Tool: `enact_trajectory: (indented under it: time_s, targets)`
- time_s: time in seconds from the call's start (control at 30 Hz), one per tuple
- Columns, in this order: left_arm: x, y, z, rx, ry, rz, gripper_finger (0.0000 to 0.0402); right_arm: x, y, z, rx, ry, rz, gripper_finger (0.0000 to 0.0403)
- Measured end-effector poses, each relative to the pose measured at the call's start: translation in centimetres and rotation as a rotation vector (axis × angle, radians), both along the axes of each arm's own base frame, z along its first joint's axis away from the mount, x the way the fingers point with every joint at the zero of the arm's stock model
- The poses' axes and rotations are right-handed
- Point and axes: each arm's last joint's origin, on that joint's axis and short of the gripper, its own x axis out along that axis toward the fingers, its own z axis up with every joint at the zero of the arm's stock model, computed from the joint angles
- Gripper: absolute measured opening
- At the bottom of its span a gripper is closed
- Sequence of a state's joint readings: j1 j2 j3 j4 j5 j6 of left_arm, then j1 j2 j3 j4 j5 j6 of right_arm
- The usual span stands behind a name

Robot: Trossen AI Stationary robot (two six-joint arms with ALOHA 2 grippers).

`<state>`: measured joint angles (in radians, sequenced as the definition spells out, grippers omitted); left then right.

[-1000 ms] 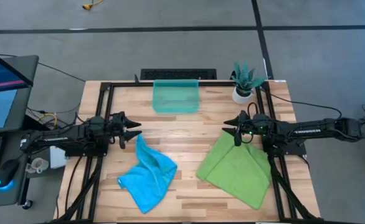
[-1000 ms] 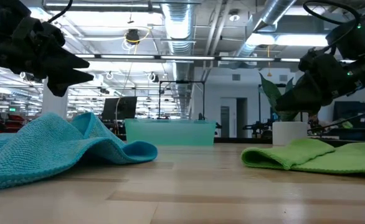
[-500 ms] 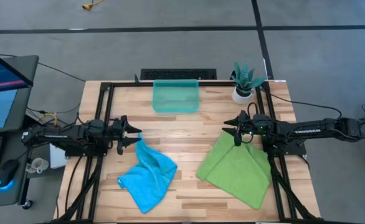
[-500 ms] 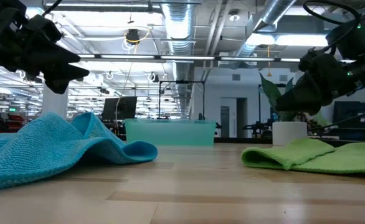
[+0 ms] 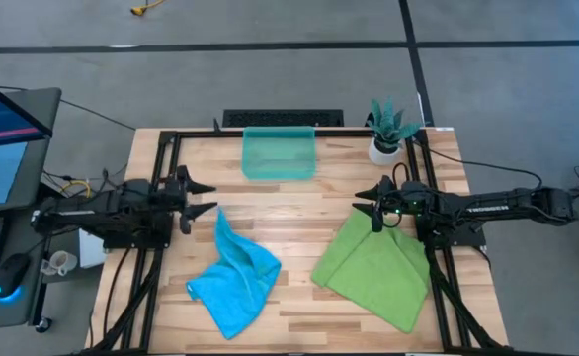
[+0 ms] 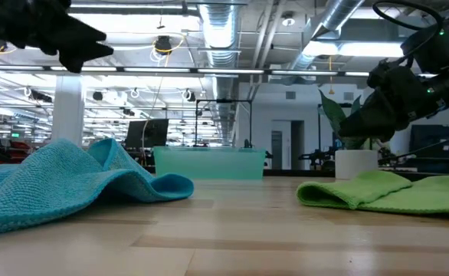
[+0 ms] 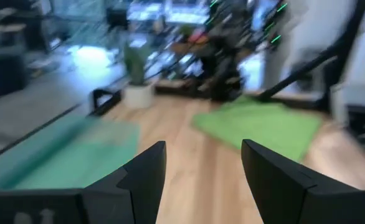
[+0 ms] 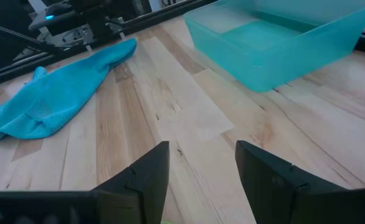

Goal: Roll microfiber towels into tight, uniform cylinder then place into a basket
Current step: Fold the blue microfiber cloth

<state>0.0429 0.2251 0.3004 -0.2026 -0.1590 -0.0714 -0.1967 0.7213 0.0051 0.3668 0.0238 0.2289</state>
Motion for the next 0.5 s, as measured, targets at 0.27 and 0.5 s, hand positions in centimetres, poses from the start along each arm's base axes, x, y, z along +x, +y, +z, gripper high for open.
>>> enact_trajectory:
  time_s: [0.27, 0.5]
  targets:
    - [2.1, 0.1, -0.1, 0.001, 0.418, 0.006, 0.0200, 0.0, 0.0, 0.0, 0.000, 0.000, 0.000, 0.0207]
    - [4.5, 0.0, -2.1, -0.016, 0.636, -0.050, 0.0200, 0.0, 0.0, 0.0, 0.000, 0.000, 0.000, 0.0207]
